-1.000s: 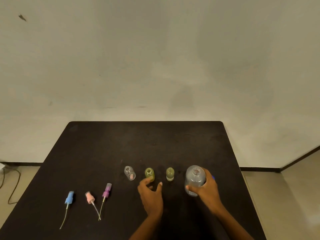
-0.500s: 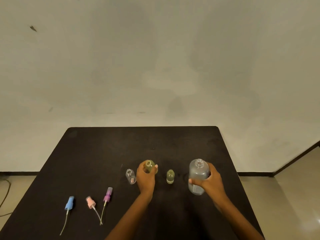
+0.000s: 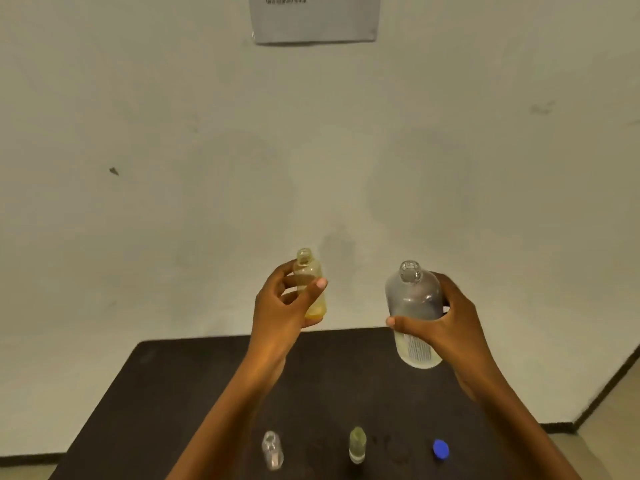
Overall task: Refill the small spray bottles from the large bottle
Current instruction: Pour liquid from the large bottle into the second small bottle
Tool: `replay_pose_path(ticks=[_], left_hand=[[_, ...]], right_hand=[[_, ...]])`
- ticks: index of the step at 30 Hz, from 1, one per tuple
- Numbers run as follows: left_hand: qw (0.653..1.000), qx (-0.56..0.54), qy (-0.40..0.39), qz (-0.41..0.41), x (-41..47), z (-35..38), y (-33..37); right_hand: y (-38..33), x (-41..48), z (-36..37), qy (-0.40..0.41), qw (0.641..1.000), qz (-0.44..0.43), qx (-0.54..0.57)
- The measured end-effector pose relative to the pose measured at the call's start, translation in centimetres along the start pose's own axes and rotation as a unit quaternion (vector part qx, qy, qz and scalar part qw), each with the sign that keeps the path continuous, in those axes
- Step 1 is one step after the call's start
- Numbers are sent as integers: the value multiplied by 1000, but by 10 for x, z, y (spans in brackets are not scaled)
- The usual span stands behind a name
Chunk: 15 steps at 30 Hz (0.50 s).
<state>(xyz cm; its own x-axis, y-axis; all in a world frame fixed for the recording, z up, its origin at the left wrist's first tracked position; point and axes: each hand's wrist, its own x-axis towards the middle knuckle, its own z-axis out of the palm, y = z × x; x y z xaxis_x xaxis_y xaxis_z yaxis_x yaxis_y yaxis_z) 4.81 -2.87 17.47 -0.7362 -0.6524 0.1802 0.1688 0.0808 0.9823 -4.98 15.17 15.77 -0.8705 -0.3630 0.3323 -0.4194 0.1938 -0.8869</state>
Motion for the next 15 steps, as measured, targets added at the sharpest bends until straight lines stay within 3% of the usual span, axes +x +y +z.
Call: replay_pose_path(ticks=[9,15], left_hand=[[991,-27,-106,73,-14,-19,89],[987,-24,-139,79,-14,-26,107]], right_hand=[[-100,27,-3,135,972,-145,-128],[-138,32,-6,168,944,-230,-164]])
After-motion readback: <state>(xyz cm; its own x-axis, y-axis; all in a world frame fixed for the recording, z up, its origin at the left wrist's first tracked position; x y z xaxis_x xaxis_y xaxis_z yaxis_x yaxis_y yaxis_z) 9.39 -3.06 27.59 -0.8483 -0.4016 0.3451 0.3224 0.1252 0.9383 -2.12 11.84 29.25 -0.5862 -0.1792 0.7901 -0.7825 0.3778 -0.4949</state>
